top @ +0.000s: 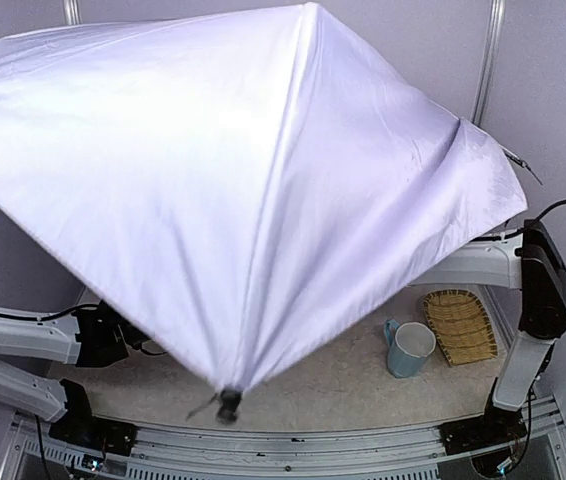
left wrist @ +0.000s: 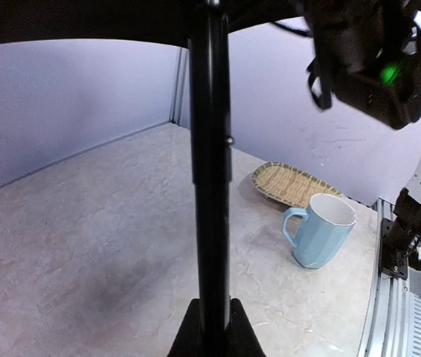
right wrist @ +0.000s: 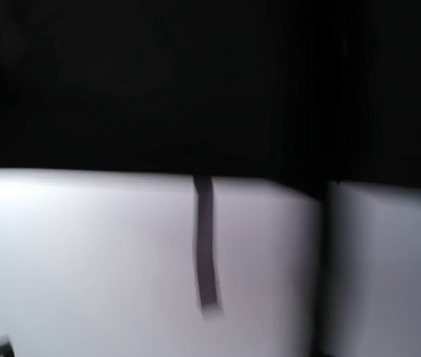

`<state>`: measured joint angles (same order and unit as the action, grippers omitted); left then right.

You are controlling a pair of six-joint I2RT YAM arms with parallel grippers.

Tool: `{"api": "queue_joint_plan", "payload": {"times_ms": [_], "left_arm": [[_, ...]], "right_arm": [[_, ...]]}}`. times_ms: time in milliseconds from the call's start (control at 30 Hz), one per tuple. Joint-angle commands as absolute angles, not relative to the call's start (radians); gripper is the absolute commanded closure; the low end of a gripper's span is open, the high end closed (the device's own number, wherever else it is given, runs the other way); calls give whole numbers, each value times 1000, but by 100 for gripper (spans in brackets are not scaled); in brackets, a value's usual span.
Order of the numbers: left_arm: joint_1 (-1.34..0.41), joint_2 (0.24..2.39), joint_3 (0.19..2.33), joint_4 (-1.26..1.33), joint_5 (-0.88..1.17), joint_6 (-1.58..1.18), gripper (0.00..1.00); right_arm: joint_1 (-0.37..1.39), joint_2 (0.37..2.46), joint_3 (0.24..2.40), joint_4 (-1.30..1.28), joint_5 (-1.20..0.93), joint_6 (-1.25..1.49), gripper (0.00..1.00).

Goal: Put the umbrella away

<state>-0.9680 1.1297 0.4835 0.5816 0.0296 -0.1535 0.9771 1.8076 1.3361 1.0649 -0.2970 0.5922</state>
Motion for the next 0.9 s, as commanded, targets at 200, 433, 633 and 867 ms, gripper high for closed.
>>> {"api": "queue_joint_plan", "payload": {"times_ms": [200, 433, 633, 867], "left_arm": [[-1040, 1215, 541, 688, -163, -234, 100], [-1061, 1248, 548, 722, -160, -252, 100], [-1066, 1257, 552, 750, -158, -260, 100], [-1072, 1265, 558, 765, -138, -261, 100]], "right_arm": [[957, 1875, 1572, 1149, -186, 634, 36], [948, 1944, 1673, 1232, -97, 703, 40], [948, 2003, 1733, 1286, -64, 752, 36], [938, 2023, 1733, 1311, -27, 780, 29]]}}
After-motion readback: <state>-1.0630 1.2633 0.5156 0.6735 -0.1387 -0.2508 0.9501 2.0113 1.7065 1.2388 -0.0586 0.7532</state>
